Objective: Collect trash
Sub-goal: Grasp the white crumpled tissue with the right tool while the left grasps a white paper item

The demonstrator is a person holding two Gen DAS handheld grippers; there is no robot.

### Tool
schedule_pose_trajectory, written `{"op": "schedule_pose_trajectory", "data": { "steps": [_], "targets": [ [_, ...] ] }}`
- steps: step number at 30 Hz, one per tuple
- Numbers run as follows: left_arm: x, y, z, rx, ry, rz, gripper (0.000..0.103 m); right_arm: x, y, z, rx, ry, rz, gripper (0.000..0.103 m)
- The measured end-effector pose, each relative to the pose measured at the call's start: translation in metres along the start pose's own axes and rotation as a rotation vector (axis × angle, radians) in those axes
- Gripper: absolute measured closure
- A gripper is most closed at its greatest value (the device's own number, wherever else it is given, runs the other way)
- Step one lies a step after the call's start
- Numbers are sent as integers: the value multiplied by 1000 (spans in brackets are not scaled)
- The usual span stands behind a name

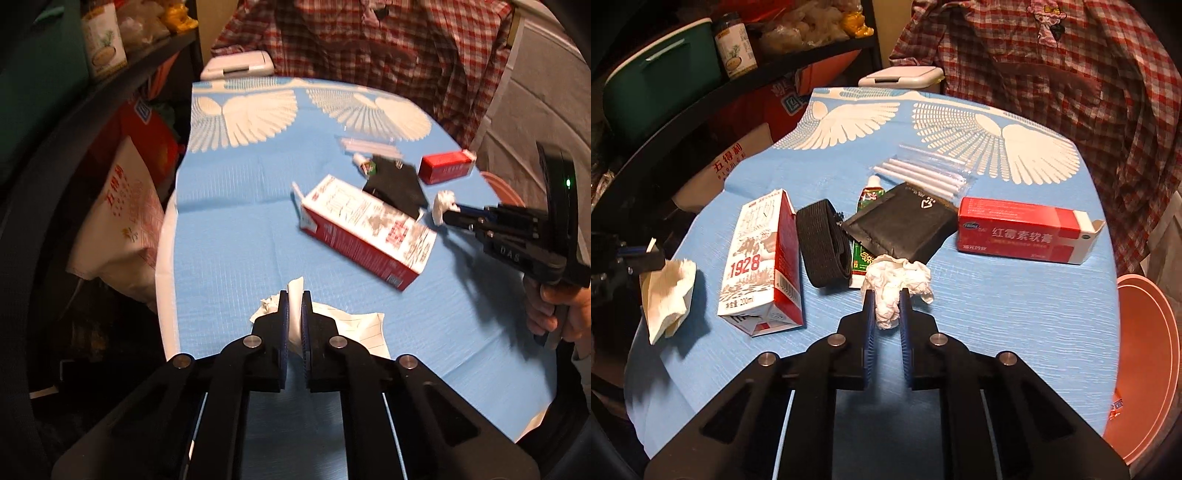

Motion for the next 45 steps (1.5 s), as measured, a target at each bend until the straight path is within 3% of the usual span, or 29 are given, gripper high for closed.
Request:
{"op": "schedule_pose_trajectory", "data": {
  "steps": [23, 45],
  "targets": [
    [-45, 59, -43, -42, 244, -23, 97, -101, 21, -16, 21, 189, 11, 90],
    [-46, 105, -67, -49, 314, -27, 97, -155, 66, -14, 74, 284, 72, 90]
  ]
}}
Point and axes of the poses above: each gripper's, at about its wrist camera, not at the fingertips, and x roughly the way its jaws point, y to its right, z to its underside, the point moved 4 cm from there along x, roughly the way its jaws point, and after that the axes turned 8 degrees about y, right-handed, at the moved point
